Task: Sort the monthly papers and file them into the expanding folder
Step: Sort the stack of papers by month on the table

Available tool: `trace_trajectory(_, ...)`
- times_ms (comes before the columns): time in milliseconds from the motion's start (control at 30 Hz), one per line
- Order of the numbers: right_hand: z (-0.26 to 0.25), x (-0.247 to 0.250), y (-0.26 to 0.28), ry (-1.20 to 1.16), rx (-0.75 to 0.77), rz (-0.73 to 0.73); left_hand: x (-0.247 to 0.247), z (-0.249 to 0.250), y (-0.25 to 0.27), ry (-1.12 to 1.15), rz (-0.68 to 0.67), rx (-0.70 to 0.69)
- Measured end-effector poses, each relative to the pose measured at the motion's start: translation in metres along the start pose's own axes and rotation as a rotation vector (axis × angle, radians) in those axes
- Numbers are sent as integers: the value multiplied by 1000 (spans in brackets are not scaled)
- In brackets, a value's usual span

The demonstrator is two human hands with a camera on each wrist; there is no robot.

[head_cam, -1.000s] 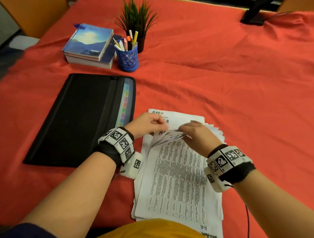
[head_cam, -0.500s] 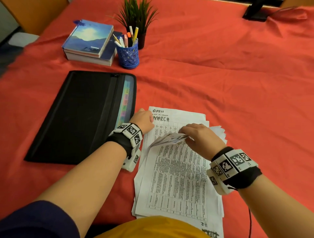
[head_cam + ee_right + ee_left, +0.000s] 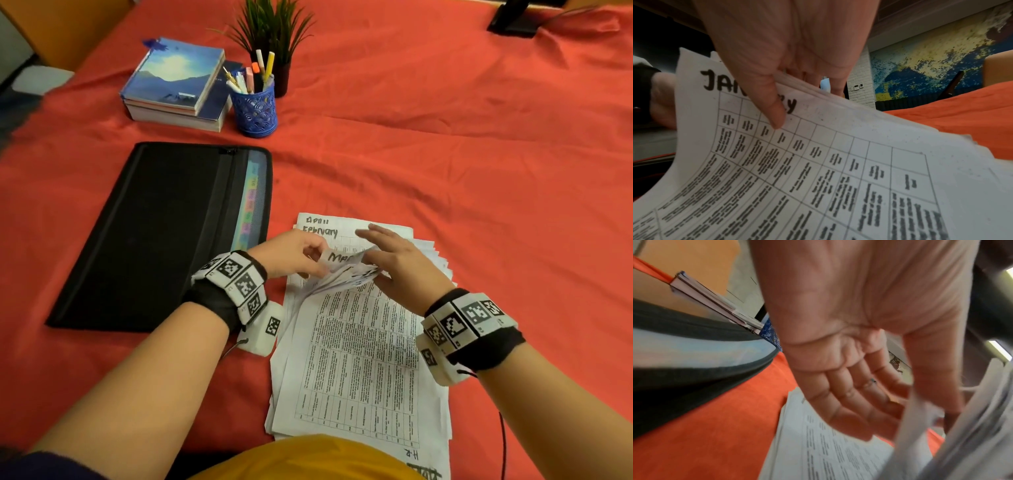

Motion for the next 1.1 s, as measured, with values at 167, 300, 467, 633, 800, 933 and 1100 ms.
trace_trajectory(167,-4,1,-1,34,9,7,17,-3,-8,170,218,68)
trace_trajectory(300,-4,1,1,-61,0,-12,21,-6,-33,-197,495,191)
trace_trajectory(467,-5,6,2,-145,-79,47,15,-9,-39,-291,601,225)
trace_trajectory(633,1,6,5,-210,-177,42,16,-3,-17,-153,591,32)
trace_trajectory(800,2,-2,2,-40,14,123,6,-7,3,161,365,30)
trace_trajectory(933,0,-4,-3,-56,57,81,2,-7,6,292,369,9)
trace_trajectory(1100,-1,-5,0,-29,66,80,-4,-6,1,314,417,-7)
Point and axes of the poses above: each hand's wrist, its own y-axis away from the middle knuckle, its own x-axis out of the back of the hand, z = x × y, the point moved 2 cm from there along -y, towards the middle knuckle, and after that the axes turned 10 degrees about x, right-handed, at the moved point
